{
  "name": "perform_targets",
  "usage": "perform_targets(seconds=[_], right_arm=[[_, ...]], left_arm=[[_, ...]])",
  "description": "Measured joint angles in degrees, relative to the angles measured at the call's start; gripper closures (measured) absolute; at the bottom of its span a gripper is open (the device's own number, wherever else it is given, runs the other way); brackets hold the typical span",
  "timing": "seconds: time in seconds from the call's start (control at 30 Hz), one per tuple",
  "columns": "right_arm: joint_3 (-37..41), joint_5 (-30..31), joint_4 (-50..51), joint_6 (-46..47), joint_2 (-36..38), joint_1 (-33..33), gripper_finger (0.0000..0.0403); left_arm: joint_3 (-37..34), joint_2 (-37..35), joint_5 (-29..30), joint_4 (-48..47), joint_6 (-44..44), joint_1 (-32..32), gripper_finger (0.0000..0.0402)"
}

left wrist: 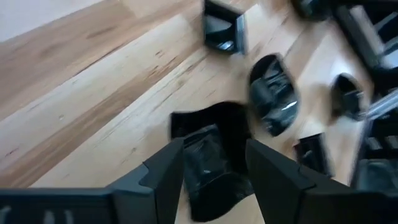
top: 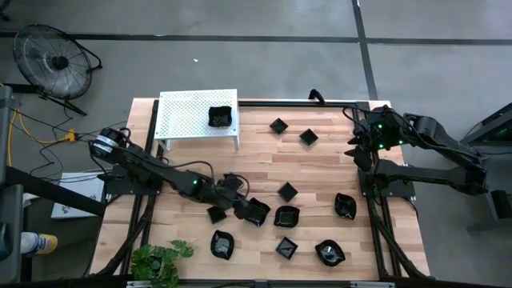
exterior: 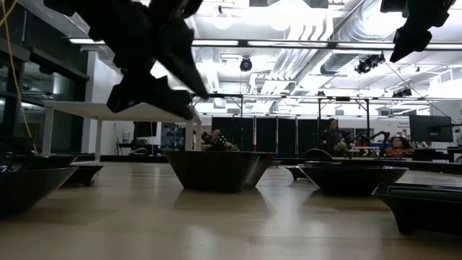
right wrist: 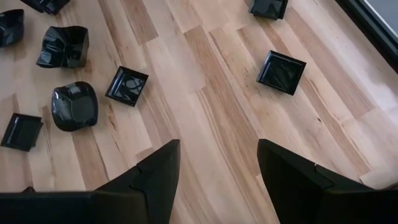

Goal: Pick & Place Mini shaped plates
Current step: Stack the black distorted square plate on top of the black distorted square plate on the shelf

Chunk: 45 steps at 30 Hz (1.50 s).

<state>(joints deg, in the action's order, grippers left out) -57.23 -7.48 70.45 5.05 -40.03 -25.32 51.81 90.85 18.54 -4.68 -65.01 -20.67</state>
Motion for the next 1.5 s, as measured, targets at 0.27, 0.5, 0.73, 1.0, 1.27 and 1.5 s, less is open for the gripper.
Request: perform_targets(seconds=[0.27,0.5,0.73,1.0,1.27,1.5], right_arm=[[0.0,0.08,-0.01,-0.21,-0.02,-0.02,0.0194],[0.0,0.19,-0.02,-0.63,-0.02,0.0,0.0194],[0.0,0.06,0.05,-0.63,0.0,0.0,0.0194],[0.0,0.21,0.05,-1.79,0.04,0.0,0.0194],[0.0,0.21,0.07,-2.6,0.04,-0.02,0.0194],[0.0,0.23,0.07,-2.6,0.02,-0.02,0.0194]], left_arm=[[6.08,5.06,-0.13,-5.91,0.05,0.02,0.0243],[12.05,9.39,-1.06,-14.14,0.47,0.0,0.0244],[15.17,12.8,-1.54,-18.12,0.04,0.02,0.0244],[15.94,15.83,-5.25,-18.36,-1.37,0.0,0.0244],[15.89,15.87,-6.48,-19.2,-1.63,0.02,0.0253],[15.89,15.87,-8.25,-19.7,-1.36,0.02,0.0327]])
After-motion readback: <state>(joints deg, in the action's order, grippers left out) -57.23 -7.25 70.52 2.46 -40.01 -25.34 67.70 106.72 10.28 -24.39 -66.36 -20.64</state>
